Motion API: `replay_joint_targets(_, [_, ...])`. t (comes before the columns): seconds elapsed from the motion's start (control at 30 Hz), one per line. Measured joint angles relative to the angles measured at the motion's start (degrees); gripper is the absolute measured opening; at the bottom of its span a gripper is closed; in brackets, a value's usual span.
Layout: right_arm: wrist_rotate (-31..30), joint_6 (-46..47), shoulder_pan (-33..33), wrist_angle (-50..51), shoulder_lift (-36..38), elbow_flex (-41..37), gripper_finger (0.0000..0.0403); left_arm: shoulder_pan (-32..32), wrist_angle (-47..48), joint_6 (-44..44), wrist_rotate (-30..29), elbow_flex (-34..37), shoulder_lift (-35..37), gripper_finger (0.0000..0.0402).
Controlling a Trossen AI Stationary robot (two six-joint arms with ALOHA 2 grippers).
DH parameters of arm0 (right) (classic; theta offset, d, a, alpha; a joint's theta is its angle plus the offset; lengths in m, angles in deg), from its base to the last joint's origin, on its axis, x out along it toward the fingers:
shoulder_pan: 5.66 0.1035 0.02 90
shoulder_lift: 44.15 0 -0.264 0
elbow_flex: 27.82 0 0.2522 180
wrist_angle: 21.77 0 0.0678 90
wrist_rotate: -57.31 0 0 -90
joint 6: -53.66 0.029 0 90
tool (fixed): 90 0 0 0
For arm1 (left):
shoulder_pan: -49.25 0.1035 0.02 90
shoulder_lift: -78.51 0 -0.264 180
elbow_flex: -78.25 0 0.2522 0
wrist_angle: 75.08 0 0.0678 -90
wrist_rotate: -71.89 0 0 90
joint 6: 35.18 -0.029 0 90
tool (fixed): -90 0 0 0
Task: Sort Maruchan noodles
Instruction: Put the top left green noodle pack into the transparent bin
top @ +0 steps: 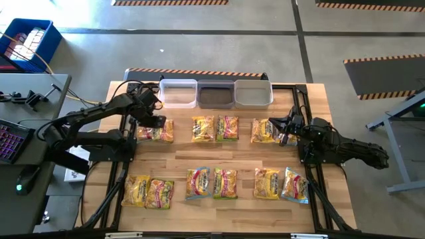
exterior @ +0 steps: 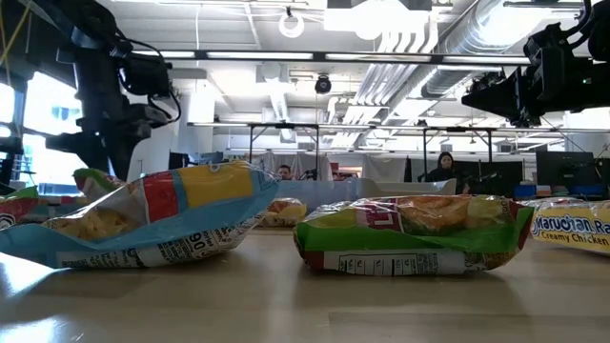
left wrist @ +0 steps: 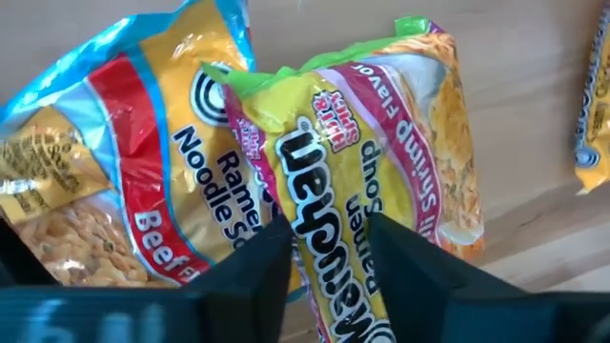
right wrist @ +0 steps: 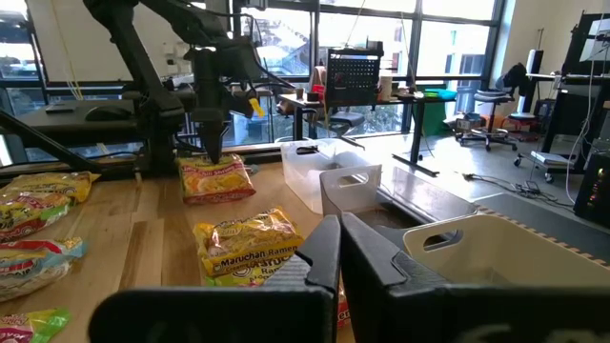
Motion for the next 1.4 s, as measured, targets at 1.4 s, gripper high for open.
replay_joint_targets(1.4, [0.02,0.00,0.00,0.00,0.00,-0.01,0.0000,14.52,2.44,-24.23,-2.49,-35.52,-16.69,0.0000])
